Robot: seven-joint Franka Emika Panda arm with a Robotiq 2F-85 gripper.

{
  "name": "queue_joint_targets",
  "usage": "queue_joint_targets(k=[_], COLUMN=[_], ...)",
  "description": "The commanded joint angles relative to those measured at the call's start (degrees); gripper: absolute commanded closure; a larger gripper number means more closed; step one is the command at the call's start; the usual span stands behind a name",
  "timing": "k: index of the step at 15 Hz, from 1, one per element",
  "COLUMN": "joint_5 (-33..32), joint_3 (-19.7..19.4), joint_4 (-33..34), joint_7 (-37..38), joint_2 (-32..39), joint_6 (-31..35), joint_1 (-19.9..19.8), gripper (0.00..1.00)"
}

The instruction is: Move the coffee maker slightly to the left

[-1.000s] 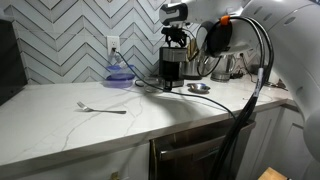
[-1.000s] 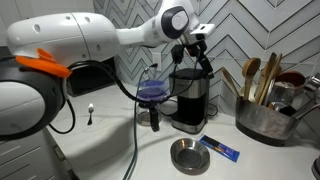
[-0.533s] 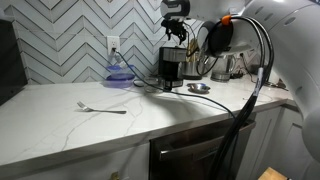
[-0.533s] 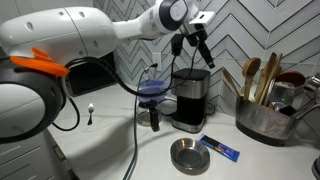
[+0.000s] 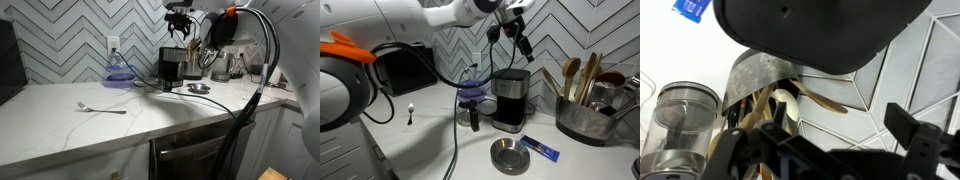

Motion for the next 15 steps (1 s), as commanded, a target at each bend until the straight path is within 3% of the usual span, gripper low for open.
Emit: queue_joint_targets(k=[1,6,12,13,14,15], joint_5=[0.06,1.14,-1.17,-1.31,-0.38,-0.41], joint_3=[1.71,4.13,3.87,3.99,3.87,3.89], joint_4=[-1.8,-2.56,-2.91,-2.65,-1.21,-1.19], joint_7=[-7.64,-20.04,-32.8,-34.23,-31.33,-31.68], joint_2=[-4.73,-9.88,-14.17,-14.37,-12.86,-13.14], joint_6=[-6.84,-19.46,-36.15,-37.81,-34.21,-34.62], joint_1=[-0.1,0.2,1.51,1.95,1.08,1.24], gripper=[0.0,0.0,0.0,0.0,0.0,0.0])
